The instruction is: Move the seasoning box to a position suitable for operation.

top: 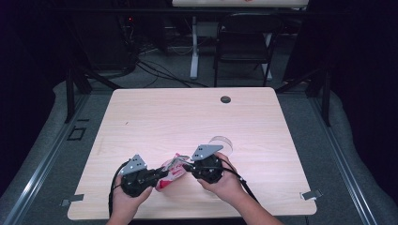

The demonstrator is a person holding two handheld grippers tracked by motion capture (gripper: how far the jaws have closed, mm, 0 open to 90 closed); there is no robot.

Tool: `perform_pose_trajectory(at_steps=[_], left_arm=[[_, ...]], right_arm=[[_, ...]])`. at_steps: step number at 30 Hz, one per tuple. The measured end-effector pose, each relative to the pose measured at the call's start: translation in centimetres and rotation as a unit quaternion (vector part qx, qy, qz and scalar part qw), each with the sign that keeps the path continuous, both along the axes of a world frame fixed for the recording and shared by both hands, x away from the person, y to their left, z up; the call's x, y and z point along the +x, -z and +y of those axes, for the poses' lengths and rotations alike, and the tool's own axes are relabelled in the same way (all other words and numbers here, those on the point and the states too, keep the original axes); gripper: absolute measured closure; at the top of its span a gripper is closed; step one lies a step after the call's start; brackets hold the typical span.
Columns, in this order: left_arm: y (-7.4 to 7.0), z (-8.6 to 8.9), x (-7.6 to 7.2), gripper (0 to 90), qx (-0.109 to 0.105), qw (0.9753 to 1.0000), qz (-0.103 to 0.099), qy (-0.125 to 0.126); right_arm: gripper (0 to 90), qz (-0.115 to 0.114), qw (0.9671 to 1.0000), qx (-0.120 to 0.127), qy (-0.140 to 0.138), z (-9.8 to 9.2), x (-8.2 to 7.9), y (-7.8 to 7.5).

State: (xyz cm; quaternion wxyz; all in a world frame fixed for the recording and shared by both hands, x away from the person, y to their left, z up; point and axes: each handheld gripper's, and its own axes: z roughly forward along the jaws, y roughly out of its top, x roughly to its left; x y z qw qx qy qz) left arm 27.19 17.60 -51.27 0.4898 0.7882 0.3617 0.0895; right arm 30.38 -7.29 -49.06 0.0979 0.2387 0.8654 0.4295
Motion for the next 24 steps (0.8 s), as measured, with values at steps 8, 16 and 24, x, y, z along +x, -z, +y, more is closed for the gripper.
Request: perform_pose_trajectory(at_steps=[8, 16, 24], left_arm=[[-0.3, -0.2, -0.3, 77.8, 0.043, 0.9984, -0.035, 0.005], [-0.2, 0.0, -0.2, 74.1, 0.036, 0.9988, -0.032, 0.003], [0.0, 0.1, -0.1, 70.1, 0.032, 0.999, -0.032, 0.005]], right_arm=[[90.0, 0.003, 1.0, 0.008, -0.002, -0.1, -0.2, -0.5], [90.0, -0.011, 0.9999, 0.003, -0.006, 0.0, -0.8, -1.3], [90.0, -0.016, 0.9998, 0.011, -0.001, -0.3, -1.0, -2.1]])
